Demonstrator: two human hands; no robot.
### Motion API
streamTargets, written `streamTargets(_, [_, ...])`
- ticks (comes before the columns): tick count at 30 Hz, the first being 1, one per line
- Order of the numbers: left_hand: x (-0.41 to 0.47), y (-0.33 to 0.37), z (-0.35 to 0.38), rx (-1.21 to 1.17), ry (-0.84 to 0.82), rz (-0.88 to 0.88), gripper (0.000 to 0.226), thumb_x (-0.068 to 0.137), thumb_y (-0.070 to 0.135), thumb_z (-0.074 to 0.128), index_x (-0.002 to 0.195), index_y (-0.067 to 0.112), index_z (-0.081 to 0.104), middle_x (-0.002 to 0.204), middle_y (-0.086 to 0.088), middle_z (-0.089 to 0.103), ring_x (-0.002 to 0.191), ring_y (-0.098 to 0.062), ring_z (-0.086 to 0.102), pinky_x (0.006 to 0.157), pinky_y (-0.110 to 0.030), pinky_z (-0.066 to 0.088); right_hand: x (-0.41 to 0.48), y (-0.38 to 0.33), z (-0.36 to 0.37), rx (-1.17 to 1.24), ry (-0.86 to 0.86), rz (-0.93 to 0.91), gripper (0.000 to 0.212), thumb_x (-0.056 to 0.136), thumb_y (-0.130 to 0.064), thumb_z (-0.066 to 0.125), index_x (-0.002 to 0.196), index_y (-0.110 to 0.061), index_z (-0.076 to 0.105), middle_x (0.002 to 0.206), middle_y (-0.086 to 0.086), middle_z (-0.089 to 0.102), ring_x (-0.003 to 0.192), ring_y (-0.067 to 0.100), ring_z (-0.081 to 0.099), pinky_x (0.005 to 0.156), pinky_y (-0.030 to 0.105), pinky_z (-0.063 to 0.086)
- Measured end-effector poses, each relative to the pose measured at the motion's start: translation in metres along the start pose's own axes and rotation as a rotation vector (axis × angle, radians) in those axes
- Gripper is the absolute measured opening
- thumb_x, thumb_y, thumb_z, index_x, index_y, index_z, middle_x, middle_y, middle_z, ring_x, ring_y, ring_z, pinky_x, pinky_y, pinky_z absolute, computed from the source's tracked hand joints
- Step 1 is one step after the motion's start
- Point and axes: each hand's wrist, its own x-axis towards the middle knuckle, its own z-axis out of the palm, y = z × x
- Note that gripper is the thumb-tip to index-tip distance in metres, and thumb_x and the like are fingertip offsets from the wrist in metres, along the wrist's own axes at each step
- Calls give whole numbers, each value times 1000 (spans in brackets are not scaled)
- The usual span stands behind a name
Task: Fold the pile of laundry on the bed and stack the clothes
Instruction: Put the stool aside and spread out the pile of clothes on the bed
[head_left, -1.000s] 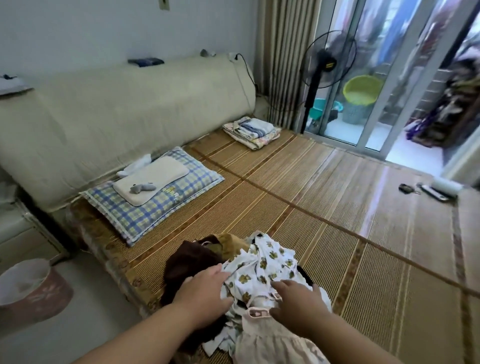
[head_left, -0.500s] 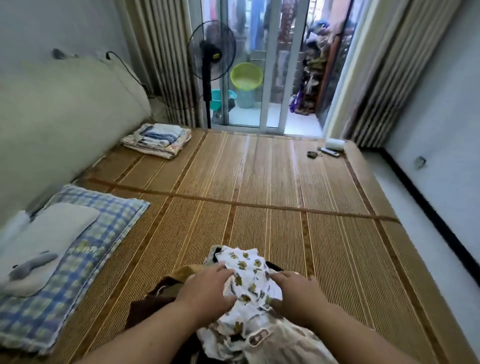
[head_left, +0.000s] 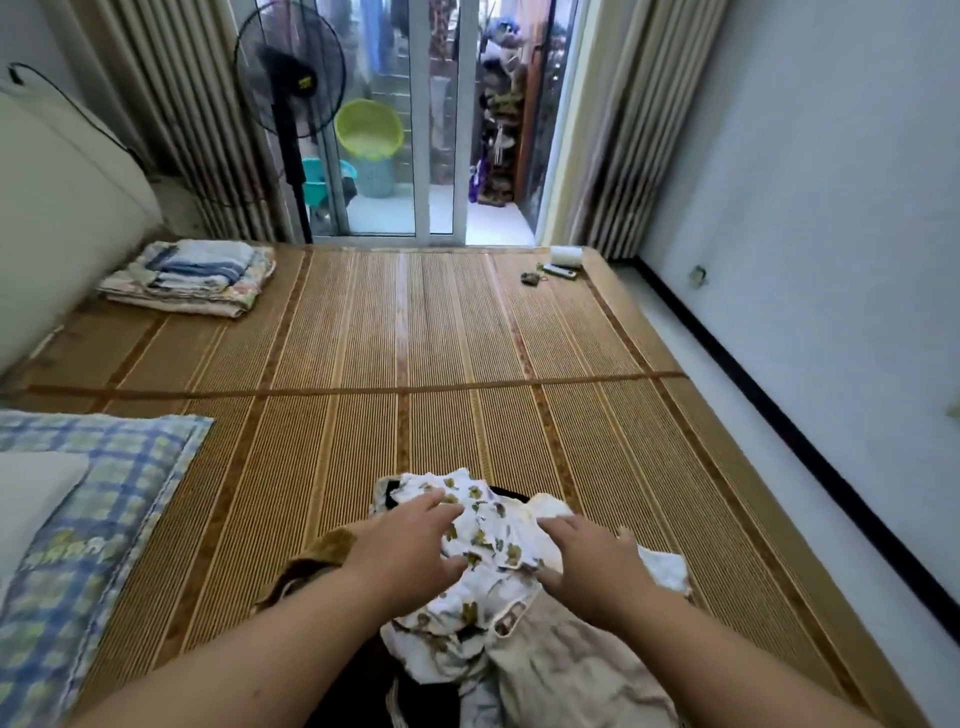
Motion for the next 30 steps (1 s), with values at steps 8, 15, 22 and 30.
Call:
streamTargets(8, [-28, 45, 19, -41, 111, -111, 68, 91, 50, 52, 151, 31, 27, 161, 5, 18, 147, -15, 19, 116, -37, 21, -23, 21, -10, -28, 66, -180, 64, 91, -50, 49, 148, -40, 22, 152, -13, 31, 138, 13, 33, 113, 58, 12])
streamTargets(15, [-30, 90, 46, -144, 211, -177, 68, 90, 50, 53, 151, 32, 28, 161, 6, 18, 146, -14, 19, 116, -36, 20, -38, 49, -16, -75, 104, -289, 67, 91, -51, 48, 150, -37, 19, 152, -10, 30, 139, 14, 31, 114, 55, 12])
streamTargets(22, [-4, 68, 96, -95, 201, -45, 69, 91, 53, 51, 151, 35, 22, 161, 8, 12, 148, -12, 11, 119, -38, 18, -4, 49, 54, -21, 194, -219, 66, 91, -50, 48, 149, -37, 20, 155, -8, 25, 141, 14, 28, 113, 49, 16])
streamTargets(30, [33, -11, 200, 118, 219, 32, 72, 77, 63, 30, 141, 33, 46, 152, 1, 40, 142, -20, 35, 107, -49, 36, 56, 35, 189, -54, 349, -224, 76, 61, -57, 64, 130, -32, 45, 123, -4, 63, 110, 14, 64, 83, 55, 51])
